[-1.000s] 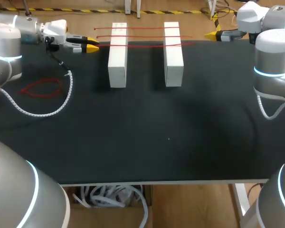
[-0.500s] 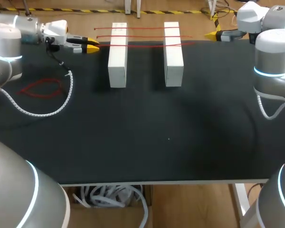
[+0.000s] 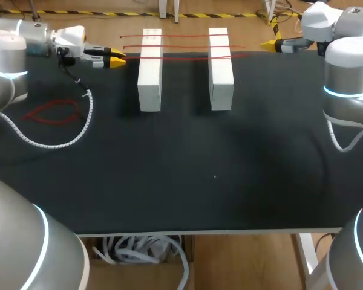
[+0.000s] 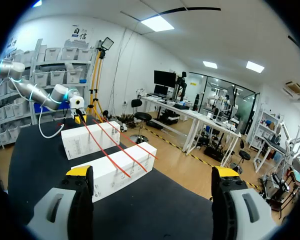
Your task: Grab the tape and strap the tape.
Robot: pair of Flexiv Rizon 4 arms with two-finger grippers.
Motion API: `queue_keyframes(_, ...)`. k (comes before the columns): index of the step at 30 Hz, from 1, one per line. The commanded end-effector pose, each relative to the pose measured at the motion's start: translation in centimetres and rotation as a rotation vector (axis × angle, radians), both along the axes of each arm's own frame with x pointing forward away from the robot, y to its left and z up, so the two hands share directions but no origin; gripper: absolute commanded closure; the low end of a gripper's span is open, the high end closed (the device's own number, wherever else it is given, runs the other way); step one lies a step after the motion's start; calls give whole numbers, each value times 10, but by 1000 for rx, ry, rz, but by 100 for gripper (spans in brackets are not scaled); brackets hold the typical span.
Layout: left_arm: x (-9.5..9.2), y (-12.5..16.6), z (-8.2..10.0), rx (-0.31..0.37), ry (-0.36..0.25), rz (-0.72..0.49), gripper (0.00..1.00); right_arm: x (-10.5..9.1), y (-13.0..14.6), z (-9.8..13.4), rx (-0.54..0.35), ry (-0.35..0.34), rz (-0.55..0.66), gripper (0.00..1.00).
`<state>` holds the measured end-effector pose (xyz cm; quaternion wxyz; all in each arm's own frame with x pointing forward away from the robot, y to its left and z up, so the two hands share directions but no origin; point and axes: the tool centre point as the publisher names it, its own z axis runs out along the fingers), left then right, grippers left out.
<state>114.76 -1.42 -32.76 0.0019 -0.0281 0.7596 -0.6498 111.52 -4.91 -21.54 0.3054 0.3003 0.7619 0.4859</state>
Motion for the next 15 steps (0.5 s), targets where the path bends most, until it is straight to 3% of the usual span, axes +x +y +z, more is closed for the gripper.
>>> queue_keyframes(1, 4, 1, -2, -5, 3, -10, 82, 0, 0, 0, 0, 0, 0, 0)
queue_keyframes(7, 3, 0, -3, -3, 3, -16, 85, 0, 0, 0, 0, 0, 0, 0)
queue_keyframes(11, 4, 0, -3, -2, 3, -13, 99, 0, 0, 0, 0, 0, 0, 0)
queue_keyframes(15, 5, 0, -3, -1, 2, -9, 98, 0, 0, 0, 0, 0, 0, 0)
